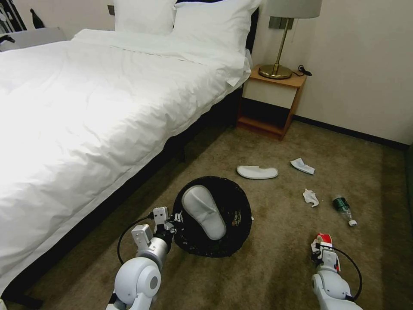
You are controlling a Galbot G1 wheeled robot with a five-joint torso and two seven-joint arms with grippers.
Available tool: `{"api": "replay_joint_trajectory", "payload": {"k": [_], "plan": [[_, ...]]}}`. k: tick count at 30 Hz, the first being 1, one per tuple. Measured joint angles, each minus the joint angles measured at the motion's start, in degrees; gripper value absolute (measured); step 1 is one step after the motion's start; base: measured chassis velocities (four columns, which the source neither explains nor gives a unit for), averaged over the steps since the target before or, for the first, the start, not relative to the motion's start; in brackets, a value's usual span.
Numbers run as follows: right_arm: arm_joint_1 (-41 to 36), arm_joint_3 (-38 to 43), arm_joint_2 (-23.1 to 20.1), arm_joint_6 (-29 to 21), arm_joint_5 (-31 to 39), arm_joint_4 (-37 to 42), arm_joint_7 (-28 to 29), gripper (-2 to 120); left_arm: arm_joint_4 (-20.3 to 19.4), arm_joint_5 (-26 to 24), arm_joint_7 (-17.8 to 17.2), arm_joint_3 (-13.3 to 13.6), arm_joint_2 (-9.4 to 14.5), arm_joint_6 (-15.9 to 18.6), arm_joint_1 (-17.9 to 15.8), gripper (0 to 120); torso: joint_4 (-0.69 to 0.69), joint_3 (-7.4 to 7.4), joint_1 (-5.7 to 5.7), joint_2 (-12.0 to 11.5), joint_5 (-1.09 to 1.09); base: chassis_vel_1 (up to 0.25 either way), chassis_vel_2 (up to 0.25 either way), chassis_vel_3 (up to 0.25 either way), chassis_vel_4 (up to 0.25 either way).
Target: Pick up the trash bin, then pick up the garbage on the floor and place it into the trash bin.
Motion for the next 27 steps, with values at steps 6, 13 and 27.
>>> {"api": "replay_joint_trajectory", "payload": {"k": [6,13,27], "plan": [[-2.5,-0.2,-0.5,1.5,-2.8,7.9,1.3,0,0.5,0.0,0.1,0.0,0.0,0.4,0.1,0,0.0,0.0,0.0,0.0,-0.01,0.0,0.0,0.0,0.0],[-5.0,-2.5,-1.2,2.3,-5.0,20.2,4.1,0,1.7,-0.2,0.0,0.2,0.0,0.4,0.0,0,-0.01,0.0,0.0,0.0,0.0,0.0,0.0,0.0,0.0],[-11.3,-9.0,-5.5,6.7,-6.7,48.9,0.3,0,4.0,-1.0,0.1,2.5,-0.9,1.7,-0.4,0,0.01,0.0,-0.01,0.0,-0.01,0.0,0.0,0.0,0.0]]}}
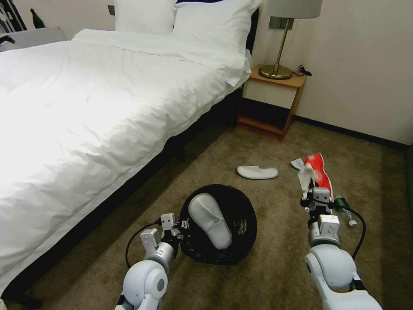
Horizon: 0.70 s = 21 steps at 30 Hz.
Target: Pick up the trash bin, then pick up the garbage on the floor and place it into the trash bin.
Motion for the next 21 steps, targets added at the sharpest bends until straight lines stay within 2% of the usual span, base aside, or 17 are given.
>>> {"api": "replay_joint_trajectory", "payload": {"k": [7,8,11,12,16,18,21], "plan": [[-2.9,-1.3,-3.7,3.2,-0.6,5.4,-3.2,0,0.1,-3.3,0.9,1.6,0.2,3.1,-0.5,0,-0.01,0.0,0.0,0.0,0.01,0.0,0.0,0.0,0.0],[-3.4,-1.8,-4.7,3.9,-0.6,6.6,-3.8,0,-0.2,-5.4,0.7,2.4,0.3,4.8,-0.8,0,-0.01,0.0,0.0,0.0,0.01,0.0,0.0,0.0,0.0],[-4.1,-2.6,-6.4,5.2,-0.6,7.8,-5.0,0,-0.9,-8.9,-0.2,3.7,0.6,7.2,-1.4,0,-0.01,0.0,0.0,0.0,0.01,0.0,0.0,0.0,0.0],[-4.8,-3.2,-7.8,6.8,-0.5,8.5,-6.5,0,-1.4,-11.6,-1.4,4.5,0.9,8.7,-2.2,0,-0.01,0.0,0.0,0.0,0.01,0.0,0.0,0.0,0.0],[-6.4,-3.8,-9.5,9.2,-0.3,9.4,-9.7,0,-1.6,-14.1,-2.6,5.3,1.5,10.7,-3.0,0,-0.01,0.0,0.0,0.0,0.01,0.0,0.0,0.0,0.0],[-7.5,-4.4,-10.9,11.4,-0.2,9.8,-13.2,0,-1.7,-15.5,-3.4,6.3,2.4,12.5,-3.7,0,-0.01,0.0,0.0,0.0,0.01,0.0,0.0,0.0,0.0],[-7.6,-4.9,-11.5,12.2,-0.2,9.9,-14.8,0,-2.3,-16.2,-4.1,6.7,2.8,14.1,-4.0,0,-0.01,0.0,0.0,0.0,0.01,0.0,0.0,0.0,0.0]]}}
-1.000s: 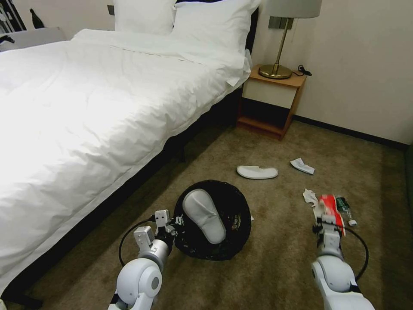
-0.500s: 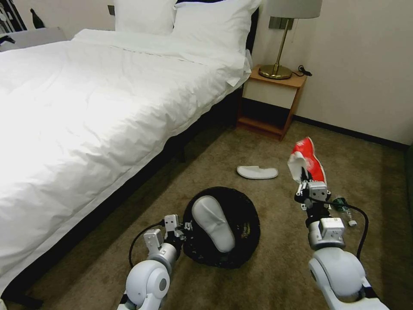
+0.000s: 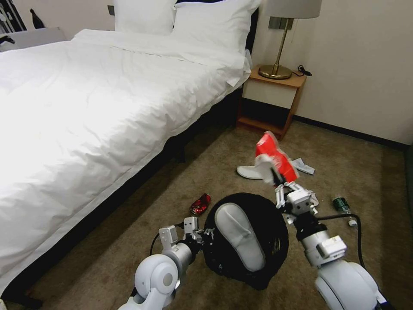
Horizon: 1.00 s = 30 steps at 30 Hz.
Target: Pick up the trash bin, then pick up the garbage on the floor and place it into the trash bin.
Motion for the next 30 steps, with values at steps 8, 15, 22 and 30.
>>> {"api": "replay_joint_trajectory", "payload": {"k": [8,15,22,30], "plan": [[-0.6,-1.7,0.9,0.2,-0.8,0.5,-0.4,0,-0.8,-0.6,-0.6,-0.7,0.1,1.6,-0.6,0,0.01,0.0,0.0,0.0,0.0,0.0,0.0,0.0,0.0],[-2.6,-4.9,2.7,0.1,-2.6,0.9,-0.3,0,0.3,-0.5,-2.9,-1.6,-0.7,1.6,-1.4,0,0.0,0.0,0.0,0.0,0.0,0.0,0.0,0.0,0.0],[-3.3,-6.7,3.7,0.3,-3.4,0.2,-0.4,0,0.4,0.1,-3.4,-3.6,-1.6,1.6,-1.1,0,0.01,0.0,0.0,0.0,-0.01,0.0,0.0,0.0,0.0],[-5.0,-8.2,6.8,0.5,-4.2,-1.7,0.0,0,0.4,0.3,-4.2,-4.3,-2.1,1.5,-1.5,0,0.01,0.0,0.0,0.0,-0.01,0.0,0.0,0.0,0.0]]}}
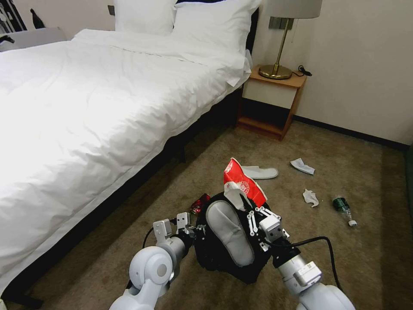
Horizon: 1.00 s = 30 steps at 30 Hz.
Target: Pick up the trash bin, then pick up the garbage on the floor and place it into the trash bin.
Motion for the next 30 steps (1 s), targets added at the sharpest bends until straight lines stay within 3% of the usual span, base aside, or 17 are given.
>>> {"api": "replay_joint_trajectory", "payload": {"k": [26,29,30], "plan": [[-2.1,-3.0,3.3,1.5,-3.1,-6.7,0.2,0,-1.1,-1.2,-1.5,-0.2,-0.7,-1.2,1.0,0,0.0,0.0,0.0,0.0,0.0,0.0,0.0,0.0,0.0],[-2.1,-2.9,3.3,1.6,-3.5,-6.9,0.0,8,-1.1,-1.3,-1.7,-0.2,-0.8,-1.4,1.1,0,0.0,0.0,0.0,0.0,0.0,0.0,0.0,0.0,0.0],[-2.1,-2.9,3.3,1.7,-3.7,-7.0,0.0,16,-1.1,-1.3,-2.1,-0.1,-0.8,-1.5,1.2,0,0.0,0.0,0.0,0.0,0.0,0.0,0.0,0.0,0.0]]}}
